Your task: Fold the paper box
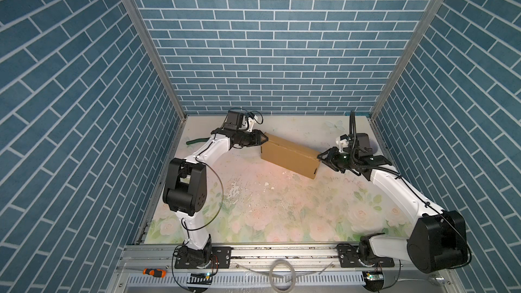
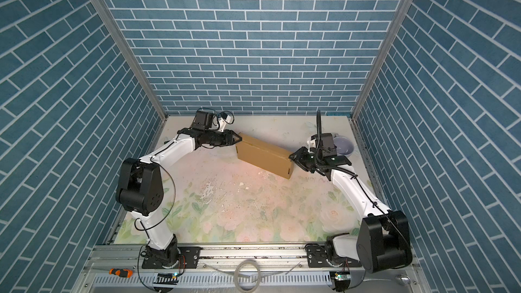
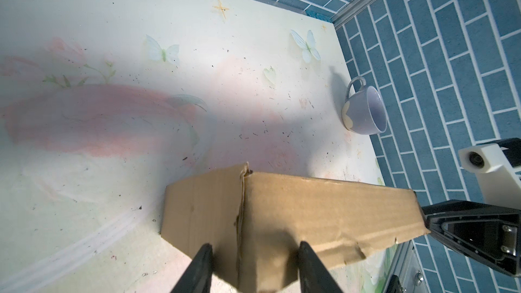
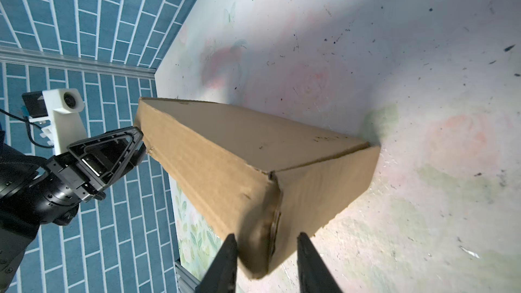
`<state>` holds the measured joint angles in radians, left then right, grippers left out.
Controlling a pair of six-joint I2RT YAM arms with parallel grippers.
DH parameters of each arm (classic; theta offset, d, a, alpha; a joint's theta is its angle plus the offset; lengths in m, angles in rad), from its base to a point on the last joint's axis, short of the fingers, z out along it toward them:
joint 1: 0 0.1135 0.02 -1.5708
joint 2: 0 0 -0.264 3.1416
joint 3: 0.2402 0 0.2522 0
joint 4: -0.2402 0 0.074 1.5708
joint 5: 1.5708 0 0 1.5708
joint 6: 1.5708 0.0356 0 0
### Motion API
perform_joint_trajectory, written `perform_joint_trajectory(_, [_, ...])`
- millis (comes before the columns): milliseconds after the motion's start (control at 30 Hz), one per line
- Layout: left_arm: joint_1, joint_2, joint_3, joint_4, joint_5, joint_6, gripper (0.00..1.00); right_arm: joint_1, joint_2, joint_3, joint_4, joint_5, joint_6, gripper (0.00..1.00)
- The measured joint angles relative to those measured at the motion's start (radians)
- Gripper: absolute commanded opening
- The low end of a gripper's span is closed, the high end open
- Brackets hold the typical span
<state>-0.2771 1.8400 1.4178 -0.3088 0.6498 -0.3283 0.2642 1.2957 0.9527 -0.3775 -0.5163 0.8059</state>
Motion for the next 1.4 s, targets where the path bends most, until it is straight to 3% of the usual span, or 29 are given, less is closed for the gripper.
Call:
perform_joint_trajectory(100, [0.0,0.0,0.0,0.0,0.0,0.0,0.48,0.01,-0.003,0.0,-0.004,-0.013,0.001,0.36])
perform_joint_trajectory(233, [0.0,0.0,-0.001,0.002,-0.002,0.0,0.46,0.014,0.0,-0.024,0.017,-0.011,0.003,0.18])
perform_joint_trajectory(333, [0.001,0.0,-0.003,0.012,-0.008,0.0,0.42,0.005,0.008,-0.028,0.05,-0.011,0.003,0.13])
perform_joint_trajectory(400, [0.003,0.0,-0.003,0.018,-0.01,0.0,0.4,0.001,0.013,-0.028,0.063,-0.011,0.0,0.14])
perform_joint_trajectory(567, [0.004,-0.002,-0.003,0.024,-0.015,0.0,0.37,0.001,0.019,-0.02,0.047,-0.009,-0.013,0.35])
perform_joint_trajectory(667, [0.004,-0.005,-0.006,0.025,-0.016,0.001,0.37,0.004,0.021,-0.01,0.023,-0.009,-0.023,0.39])
perform_joint_trajectory(900, [0.005,-0.015,-0.035,0.064,-0.018,-0.007,0.32,0.003,0.028,-0.001,0.018,-0.014,-0.043,0.11])
perform_joint_trajectory(1400, [0.007,-0.019,-0.049,0.098,-0.018,-0.015,0.11,-0.001,0.028,-0.001,0.029,-0.011,-0.048,0.0])
